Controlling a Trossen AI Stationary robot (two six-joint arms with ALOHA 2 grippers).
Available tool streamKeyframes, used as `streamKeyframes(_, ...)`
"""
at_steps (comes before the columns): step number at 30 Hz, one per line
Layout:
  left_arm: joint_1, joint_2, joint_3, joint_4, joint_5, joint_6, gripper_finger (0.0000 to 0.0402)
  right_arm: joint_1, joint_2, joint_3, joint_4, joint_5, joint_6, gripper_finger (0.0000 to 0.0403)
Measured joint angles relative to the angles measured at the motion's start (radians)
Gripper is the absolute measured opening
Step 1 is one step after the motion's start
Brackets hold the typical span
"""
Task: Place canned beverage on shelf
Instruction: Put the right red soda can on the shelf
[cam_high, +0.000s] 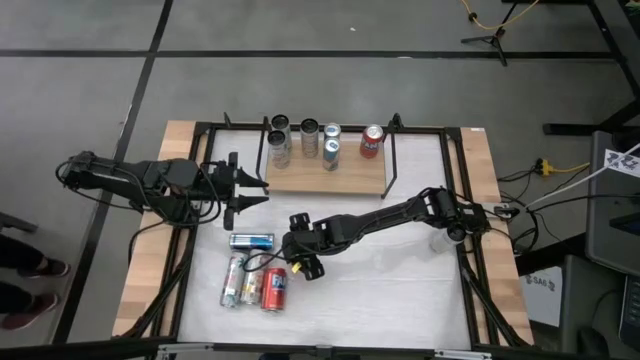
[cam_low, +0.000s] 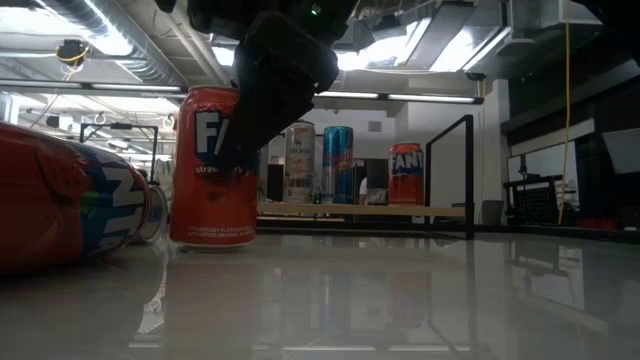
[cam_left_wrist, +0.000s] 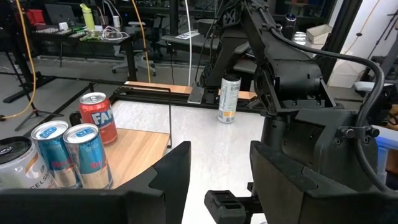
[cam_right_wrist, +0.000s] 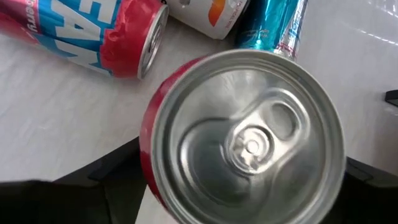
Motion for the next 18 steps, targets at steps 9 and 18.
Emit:
streamKeyframes(9,0.000,0.000,0.000,0.000,0.000,0.000,0.0158,0.001,0.004,0.000,-0.001,0.019,0.016,0.0387)
streamKeyframes(18,0.000,0.000,0.000,-0.006,0.000,0.000,0.0158,0.001,-0.002,0.017,-0.028,0.020,-0.111,0.0376)
